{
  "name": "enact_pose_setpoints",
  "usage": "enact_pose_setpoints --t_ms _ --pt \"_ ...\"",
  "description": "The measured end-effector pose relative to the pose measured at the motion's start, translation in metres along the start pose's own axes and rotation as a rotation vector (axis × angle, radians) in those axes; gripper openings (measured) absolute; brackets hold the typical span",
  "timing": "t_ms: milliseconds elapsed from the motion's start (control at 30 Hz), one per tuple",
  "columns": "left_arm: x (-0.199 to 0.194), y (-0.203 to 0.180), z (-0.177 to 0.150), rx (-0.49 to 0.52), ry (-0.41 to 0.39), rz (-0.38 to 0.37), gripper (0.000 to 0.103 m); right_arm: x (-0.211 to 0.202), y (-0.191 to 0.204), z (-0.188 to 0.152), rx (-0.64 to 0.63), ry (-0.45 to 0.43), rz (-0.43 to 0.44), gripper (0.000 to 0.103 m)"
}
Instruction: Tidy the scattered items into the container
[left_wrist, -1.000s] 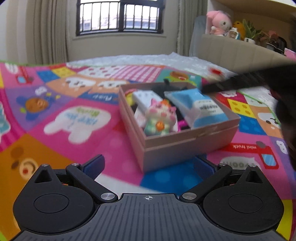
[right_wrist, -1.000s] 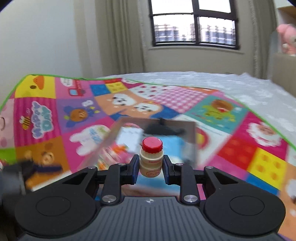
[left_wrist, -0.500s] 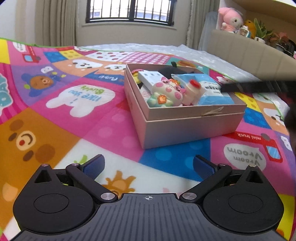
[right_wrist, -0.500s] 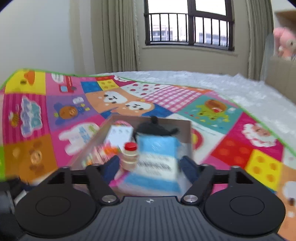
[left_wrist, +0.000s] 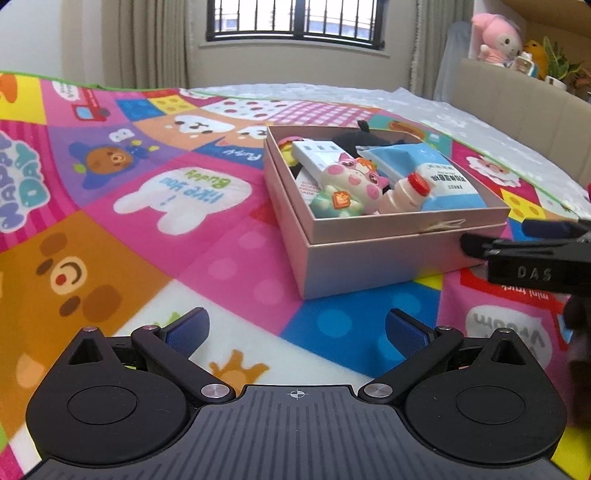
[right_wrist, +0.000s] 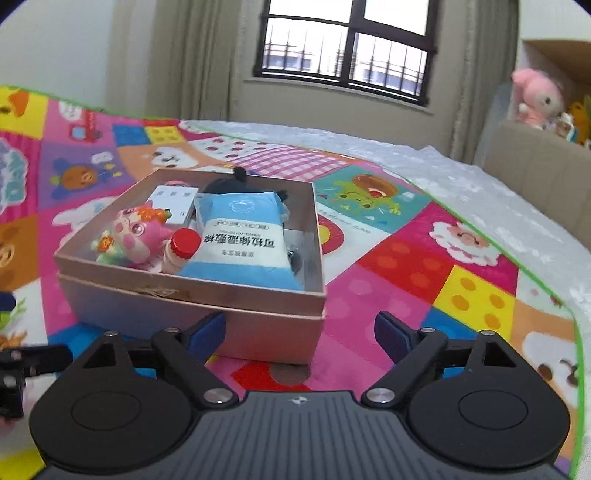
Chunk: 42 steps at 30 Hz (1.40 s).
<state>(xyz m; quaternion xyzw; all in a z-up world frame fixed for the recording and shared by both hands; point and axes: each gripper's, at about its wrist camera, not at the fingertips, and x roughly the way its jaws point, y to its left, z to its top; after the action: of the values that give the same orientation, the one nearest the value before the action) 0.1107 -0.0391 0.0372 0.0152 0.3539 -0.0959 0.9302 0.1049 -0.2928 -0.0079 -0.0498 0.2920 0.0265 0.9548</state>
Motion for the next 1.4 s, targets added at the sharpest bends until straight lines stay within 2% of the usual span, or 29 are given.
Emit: enact_pose_setpoints --t_ms 67,133,233,333,467,600,800,1000,1400 --pt "0.001 -0.007 -0.004 0.003 -0.005 0.005 0.103 0.001 0.001 -0.006 0.016 0.015 0.026 0.103" --pt "0.005 -0.014 -0.009 0.007 -0.007 0.019 0.103 0.0 0.002 -0.016 0.008 0.03 0.033 0.103" --pt "0.011 -0.025 -0.016 0.011 -0.013 0.078 0.103 0.005 -0.002 -0.029 -0.001 0.112 0.036 0.103" --pt "0.013 -0.031 -0.02 0.016 -0.047 0.117 0.103 0.003 -0.017 -0.033 0.081 0.142 0.074 0.103" --pt "0.015 -0.031 -0.023 0.006 -0.055 0.116 0.103 0.003 -0.021 -0.039 0.095 0.131 0.091 0.103" --pt "0.02 -0.032 -0.021 -0.003 -0.06 0.136 0.103 0.006 -0.009 -0.041 0.017 0.094 0.05 0.103" --pt "0.018 -0.029 -0.023 -0.037 -0.062 0.137 0.103 0.009 -0.016 -0.043 0.053 0.079 0.069 0.103" --pt "0.012 -0.036 -0.03 -0.038 -0.078 0.183 0.103 0.01 -0.017 -0.042 0.052 0.082 0.07 0.103" --pt "0.013 -0.032 -0.029 -0.058 -0.07 0.163 0.103 0.011 -0.016 -0.042 0.052 0.083 0.07 0.103"
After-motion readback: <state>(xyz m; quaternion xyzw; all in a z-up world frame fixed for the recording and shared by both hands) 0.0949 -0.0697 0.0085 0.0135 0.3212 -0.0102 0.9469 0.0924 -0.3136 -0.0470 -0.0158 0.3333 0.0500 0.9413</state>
